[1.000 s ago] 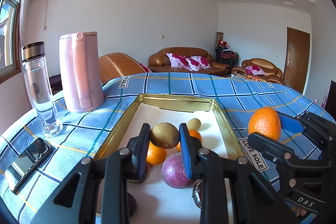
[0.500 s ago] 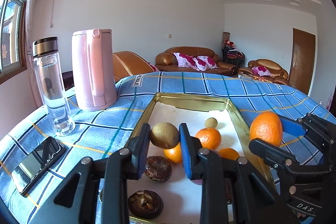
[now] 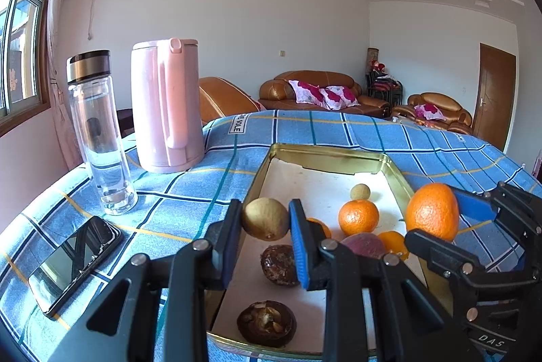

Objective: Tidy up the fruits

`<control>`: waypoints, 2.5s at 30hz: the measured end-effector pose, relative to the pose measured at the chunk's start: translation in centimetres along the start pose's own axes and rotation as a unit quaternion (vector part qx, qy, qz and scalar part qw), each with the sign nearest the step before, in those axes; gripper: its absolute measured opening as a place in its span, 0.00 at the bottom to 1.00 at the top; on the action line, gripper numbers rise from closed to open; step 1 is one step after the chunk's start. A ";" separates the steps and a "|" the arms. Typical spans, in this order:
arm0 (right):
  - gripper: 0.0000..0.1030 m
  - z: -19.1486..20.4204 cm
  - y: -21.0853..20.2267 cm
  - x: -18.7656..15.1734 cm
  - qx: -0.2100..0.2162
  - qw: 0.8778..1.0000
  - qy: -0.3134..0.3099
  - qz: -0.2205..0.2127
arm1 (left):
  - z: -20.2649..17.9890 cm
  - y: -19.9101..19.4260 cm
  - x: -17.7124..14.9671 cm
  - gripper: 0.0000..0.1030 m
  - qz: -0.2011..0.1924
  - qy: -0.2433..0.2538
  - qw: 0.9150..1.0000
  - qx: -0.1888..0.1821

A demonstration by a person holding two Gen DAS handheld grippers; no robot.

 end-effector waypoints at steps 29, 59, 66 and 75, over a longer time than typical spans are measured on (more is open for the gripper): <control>0.50 -0.7 1.7 -1.7 0.022 0.996 0.042 0.073 | -2.3 1.2 -1.2 0.39 0.051 0.055 0.997 -0.017; 0.87 -4.9 -3.0 -0.1 -0.080 0.990 0.107 -0.041 | -0.8 -2.3 0.8 0.98 -0.035 -0.001 0.999 0.012; 0.90 -5.1 -3.0 -0.2 -0.084 0.990 0.110 -0.039 | -1.2 -2.7 1.0 1.00 -0.046 0.004 0.999 0.017; 0.93 -5.2 -3.1 -0.4 -0.084 0.989 0.111 -0.038 | -1.6 -2.9 1.2 1.00 -0.049 0.010 0.999 0.019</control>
Point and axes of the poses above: each gripper's, at about its wrist camera, not at the fingertips, and y roughly the way its jaws point, z to its left, x to its top, the point moved 8 cm from there along y, roughly the way its jaws point, and after that the axes turned 2 degrees about y, right-handed, at the moved point
